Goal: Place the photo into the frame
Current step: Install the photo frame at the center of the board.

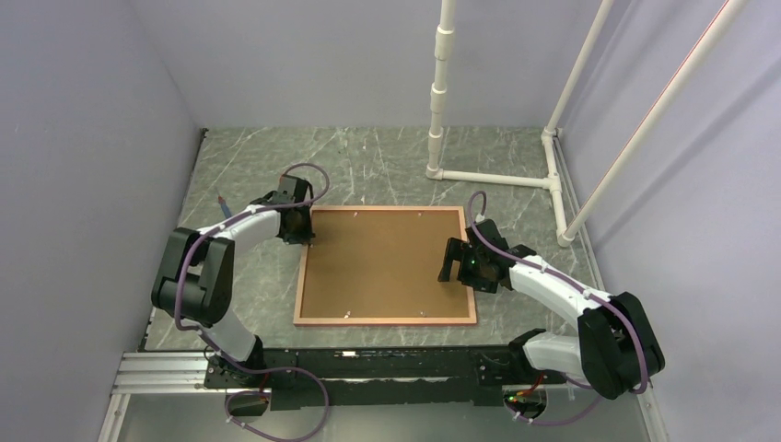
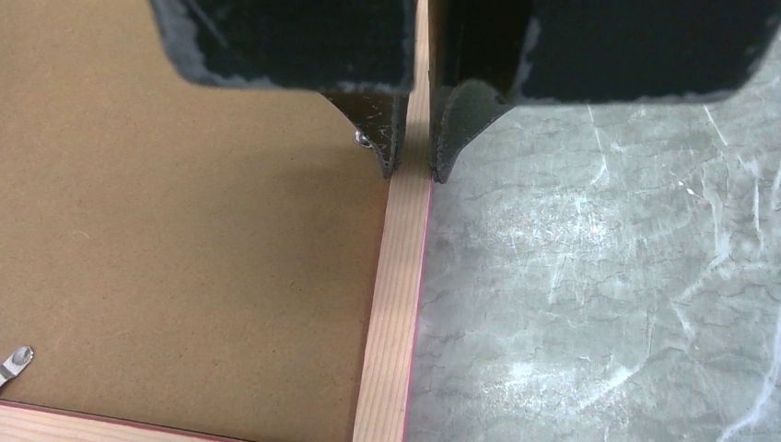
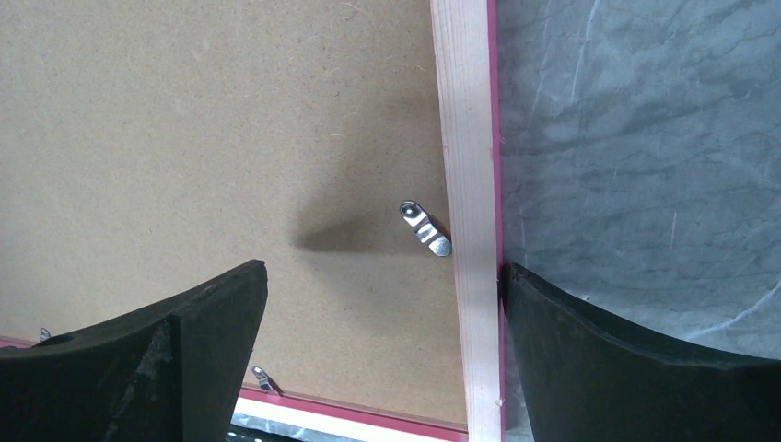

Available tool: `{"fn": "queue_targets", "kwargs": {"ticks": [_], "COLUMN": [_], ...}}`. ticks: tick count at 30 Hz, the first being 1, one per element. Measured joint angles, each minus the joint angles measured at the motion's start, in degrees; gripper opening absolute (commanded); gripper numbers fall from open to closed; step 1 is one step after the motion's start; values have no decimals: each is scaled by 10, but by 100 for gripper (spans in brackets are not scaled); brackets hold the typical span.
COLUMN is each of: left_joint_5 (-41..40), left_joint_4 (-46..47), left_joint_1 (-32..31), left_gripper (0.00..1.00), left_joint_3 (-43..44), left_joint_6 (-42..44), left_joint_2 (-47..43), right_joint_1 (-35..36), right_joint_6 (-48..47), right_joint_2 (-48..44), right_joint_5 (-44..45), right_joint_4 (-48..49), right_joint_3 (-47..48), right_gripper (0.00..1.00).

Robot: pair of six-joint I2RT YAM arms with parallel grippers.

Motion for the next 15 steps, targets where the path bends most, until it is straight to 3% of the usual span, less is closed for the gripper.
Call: {"fn": "queue_targets", "kwargs": {"ticks": [4,8,10,12,15], "left_joint_5": [1,-1,9,18,26], "left_joint_4": [8,-10,-26,-37,-56], "left_joint_1": [0,1,4,4,5], "left_gripper": [3,56,73,84,87], "left_joint_3": [-8,-19,-19,-18,-9], "left_joint_6": [0,-1,-1,-5,-8], "left_joint_2": [-8,-25,-36,-52,-80], "right_joint_1": [0,0,1,1,2], "right_joint_6": [0,-1,-3,-5,-9], "right_joint_2": [-1,-2,-3,-3,-1], "right_joint_5": [0,2,4,5,5], "right_joint_4": [-1,-3,-6,-9,-14], "right_joint_3": [0,0,1,2,4], "right_gripper": [100,100,100,100,100]}}
